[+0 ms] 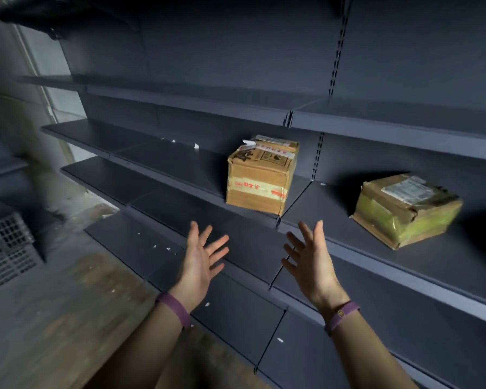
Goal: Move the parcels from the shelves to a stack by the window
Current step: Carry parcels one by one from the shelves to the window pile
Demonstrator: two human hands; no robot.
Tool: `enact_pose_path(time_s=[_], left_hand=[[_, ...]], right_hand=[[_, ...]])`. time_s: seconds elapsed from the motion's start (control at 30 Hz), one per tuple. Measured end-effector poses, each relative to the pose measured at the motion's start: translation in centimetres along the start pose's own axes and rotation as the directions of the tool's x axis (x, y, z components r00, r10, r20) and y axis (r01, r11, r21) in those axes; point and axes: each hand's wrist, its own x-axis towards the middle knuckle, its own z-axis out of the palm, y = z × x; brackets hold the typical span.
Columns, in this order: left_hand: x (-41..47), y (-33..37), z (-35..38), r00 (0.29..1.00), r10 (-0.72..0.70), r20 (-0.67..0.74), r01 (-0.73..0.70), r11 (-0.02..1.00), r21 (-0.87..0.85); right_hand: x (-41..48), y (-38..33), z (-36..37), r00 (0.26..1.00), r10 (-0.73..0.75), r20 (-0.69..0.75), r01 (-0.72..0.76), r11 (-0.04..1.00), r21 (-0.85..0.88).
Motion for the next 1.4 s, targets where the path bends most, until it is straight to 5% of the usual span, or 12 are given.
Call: enact_pose_path(time_s=[0.47,0.8,1.4], left_hand=[[17.5,3.1,1.0,0.994,0.110,0.011,-0.110,0.979,0.170],[28.3,4.7,2.8,0.993,-0.031,0.112,0.015,0.990,0.141],[19.2,4.6,-2.4,0.984,-0.087,0.153,0.056,0.979,0.198]], right_hand=[[14.1,-0.8,0.5,0.979,-0.154,-0.136,0.125,0.971,-0.202],[21.9,-1.5,3.0,0.926,-0.274,-0.258,0.219,0.950,-0.223],[12.4,2.3,6.0,0.925,-0.296,-0.238,0.243,0.942,-0.230]])
